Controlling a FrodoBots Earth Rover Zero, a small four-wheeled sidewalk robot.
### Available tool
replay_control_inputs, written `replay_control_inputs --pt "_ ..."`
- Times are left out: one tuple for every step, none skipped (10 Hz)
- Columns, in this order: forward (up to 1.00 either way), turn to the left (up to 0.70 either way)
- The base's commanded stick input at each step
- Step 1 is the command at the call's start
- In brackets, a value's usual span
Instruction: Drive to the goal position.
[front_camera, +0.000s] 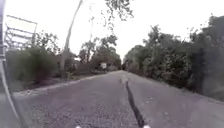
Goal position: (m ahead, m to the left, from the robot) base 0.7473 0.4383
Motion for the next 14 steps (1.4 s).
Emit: replay_control_inputs --pt "0.7 0.0" --pt "0.7 0.0" --pt "0.7 0.0" --pt "0.7 0.0" --pt "0.7 0.0" --pt "0.7 0.0" --pt "0.7 0.0" --pt "0.7 0.0" --pt "0.7 0.0" --pt "0.7 0.0" --pt "0.7 0.0" --pt "0.7 0.0" --pt "0.7 0.0" --pt "0.7 0.0"
